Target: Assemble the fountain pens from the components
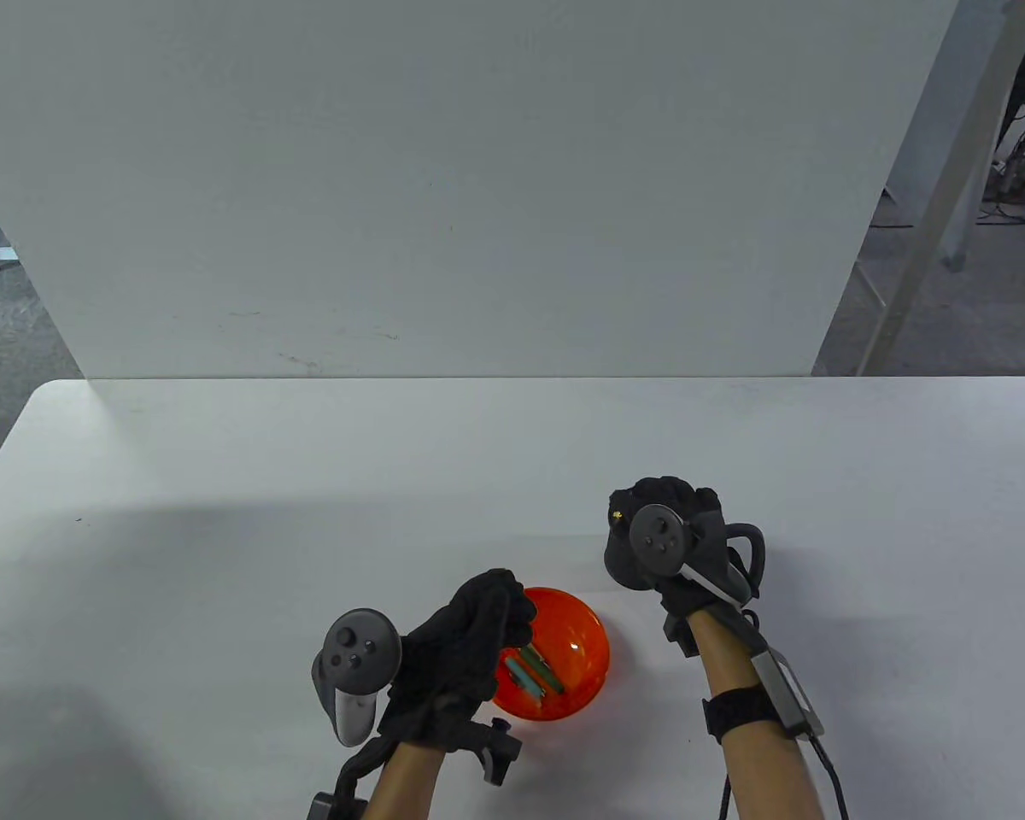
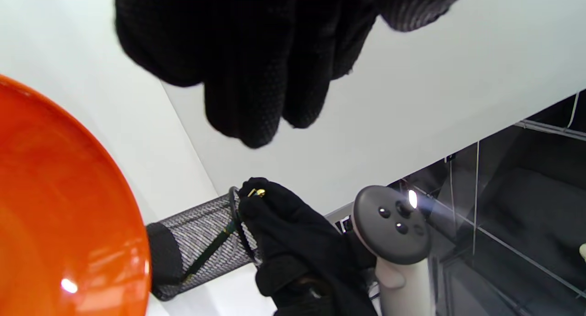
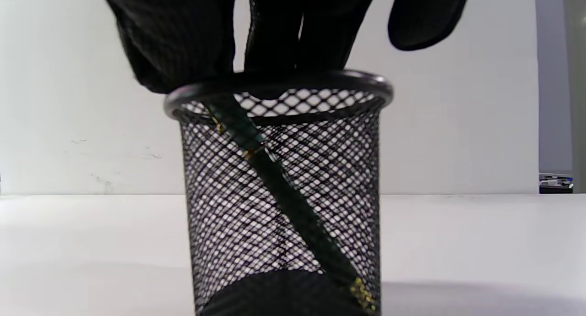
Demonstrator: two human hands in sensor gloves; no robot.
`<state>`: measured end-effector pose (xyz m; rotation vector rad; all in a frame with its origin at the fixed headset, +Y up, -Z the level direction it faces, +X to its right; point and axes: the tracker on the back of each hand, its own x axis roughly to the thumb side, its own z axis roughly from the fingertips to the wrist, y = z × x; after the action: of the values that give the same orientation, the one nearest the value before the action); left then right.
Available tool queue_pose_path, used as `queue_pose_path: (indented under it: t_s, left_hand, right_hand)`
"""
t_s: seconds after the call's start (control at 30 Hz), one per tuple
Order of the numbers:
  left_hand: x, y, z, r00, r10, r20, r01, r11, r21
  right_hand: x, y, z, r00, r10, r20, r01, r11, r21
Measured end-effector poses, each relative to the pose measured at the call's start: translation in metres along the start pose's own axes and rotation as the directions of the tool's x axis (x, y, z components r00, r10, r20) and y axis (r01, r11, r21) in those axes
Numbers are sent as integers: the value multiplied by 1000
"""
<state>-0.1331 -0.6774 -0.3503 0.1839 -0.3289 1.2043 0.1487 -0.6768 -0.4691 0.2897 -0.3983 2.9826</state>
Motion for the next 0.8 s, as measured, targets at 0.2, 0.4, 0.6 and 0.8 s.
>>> queue_pose_path:
  t_s: [0.2, 0.4, 0.6, 0.8]
  left_hand:
    - [5, -5, 0, 813, -581, 22, 579, 813, 64]
    - [-4, -13, -1, 846, -532, -31, 532, 847, 10]
    - [-5, -26, -1, 786, -618, -10, 617, 786, -24]
    - [10, -37, -2, 682, -723, 114, 729, 683, -28]
  right_hand:
    - [3, 1, 0, 1000, 5, 8, -5, 1000, 3]
    - [1, -2, 0, 1000, 7, 9, -7, 1000, 4]
    - [-3, -17, 6, 1000, -25, 12, 26, 999, -37]
    - [-1, -58, 52, 969, -244, 27, 245, 960, -137]
